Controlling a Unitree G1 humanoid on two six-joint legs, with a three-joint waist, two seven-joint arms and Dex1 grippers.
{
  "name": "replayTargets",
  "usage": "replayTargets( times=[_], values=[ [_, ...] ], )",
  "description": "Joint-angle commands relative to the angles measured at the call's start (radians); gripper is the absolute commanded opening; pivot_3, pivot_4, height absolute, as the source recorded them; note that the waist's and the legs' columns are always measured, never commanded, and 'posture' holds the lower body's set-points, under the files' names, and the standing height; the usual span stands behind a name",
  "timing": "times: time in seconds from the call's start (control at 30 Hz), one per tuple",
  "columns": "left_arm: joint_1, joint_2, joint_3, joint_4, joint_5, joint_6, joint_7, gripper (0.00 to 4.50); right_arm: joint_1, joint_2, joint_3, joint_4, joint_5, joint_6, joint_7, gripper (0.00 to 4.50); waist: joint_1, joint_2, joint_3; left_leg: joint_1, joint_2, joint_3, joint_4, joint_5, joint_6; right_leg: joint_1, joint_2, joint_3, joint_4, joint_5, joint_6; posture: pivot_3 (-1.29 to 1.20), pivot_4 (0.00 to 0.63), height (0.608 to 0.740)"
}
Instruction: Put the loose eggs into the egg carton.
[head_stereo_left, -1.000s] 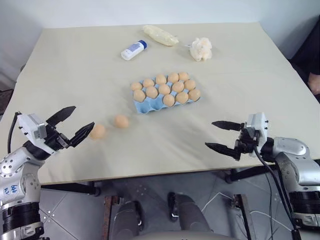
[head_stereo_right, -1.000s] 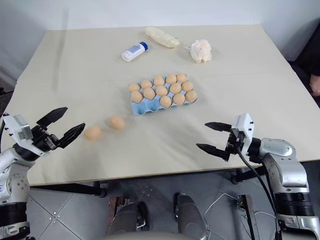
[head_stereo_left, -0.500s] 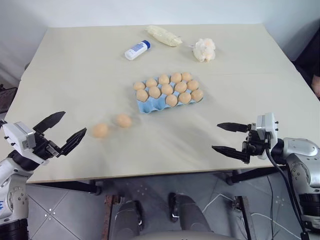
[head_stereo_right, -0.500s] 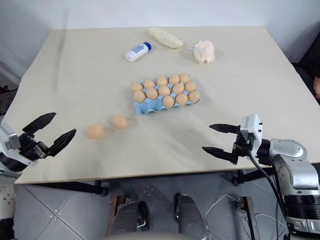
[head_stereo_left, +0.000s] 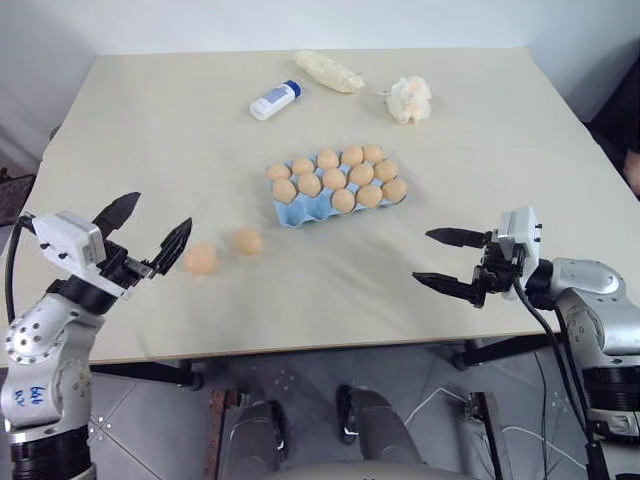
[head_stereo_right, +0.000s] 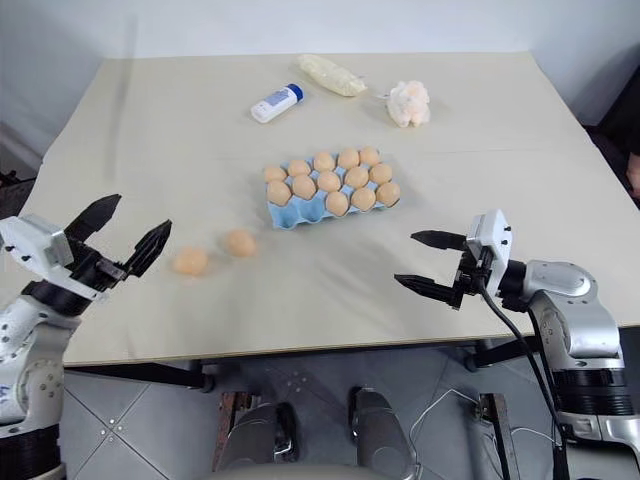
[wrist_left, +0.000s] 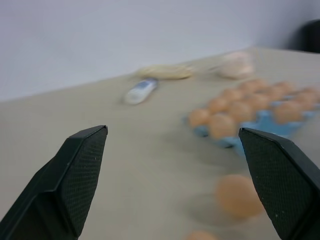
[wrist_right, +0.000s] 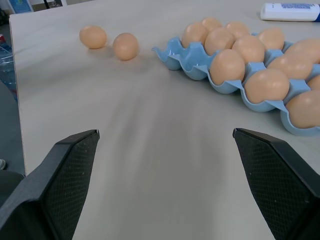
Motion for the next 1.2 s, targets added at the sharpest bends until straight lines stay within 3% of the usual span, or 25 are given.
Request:
replayTargets(
  times=[0.03,0.37,0.77,0.87,1.07,1.2],
  values=[
    [0.034,0.011,-0.063,0.046,0.084,-0.015,-0.015,4.5,-0.016,0.011,0.004,-0.019,0.001,0.01,-0.012,4.49,0.0,0.0,0.0,0.0,0.0,0.0,0.0,0.0,0.0,0.0,0.0,0.0,0.0,0.0,0.0,0.0,0.15,0.74],
    [0.04,-0.003,-0.121,0.186,0.145,-0.077,-0.058,4.5,0.026,-0.011,-0.024,-0.031,0.005,0.014,-0.018,4.49,0.004,0.0,0.0,0.0,0.002,0.0,0.0,-0.002,-0.003,0.0,-0.002,-0.001,0.0,0.0,0.0,0.0,0.15,0.74],
    [-0.132,0.013,-0.189,0.479,0.187,-0.187,-0.189,4.5,0.038,-0.02,-0.034,-0.028,-0.001,0.013,-0.032,4.49,0.018,0.0,0.0,0.0,0.001,0.0,0.001,-0.002,-0.002,0.0,-0.002,-0.008,0.0,0.0,0.0,0.0,0.15,0.74],
    [-0.171,-0.001,-0.183,0.545,0.181,-0.226,-0.206,3.9,0.034,-0.019,-0.034,-0.022,-0.003,0.012,-0.034,4.5,0.024,0.0,0.0,0.0,0.001,0.0,0.001,-0.001,-0.002,0.0,-0.002,-0.009,0.0,0.0,0.0,0.0,0.15,0.74],
    [-0.204,0.005,-0.179,0.574,0.173,-0.253,-0.233,1.99,0.039,-0.02,-0.04,-0.014,-0.009,0.004,-0.035,4.5,0.025,0.0,0.0,0.0,0.001,0.0,0.001,-0.001,-0.001,0.0,-0.002,-0.009,0.001,0.001,0.001,0.0,0.15,0.74],
    [-0.24,0.012,-0.136,0.487,0.09,-0.205,-0.247,1.74,0.047,-0.02,-0.05,-0.012,-0.009,-0.001,-0.038,4.5,0.025,0.0,0.0,0.0,0.001,0.0,0.001,0.0,0.0,0.0,-0.002,-0.009,0.001,0.001,0.001,0.0,0.15,0.74]
  ],
)
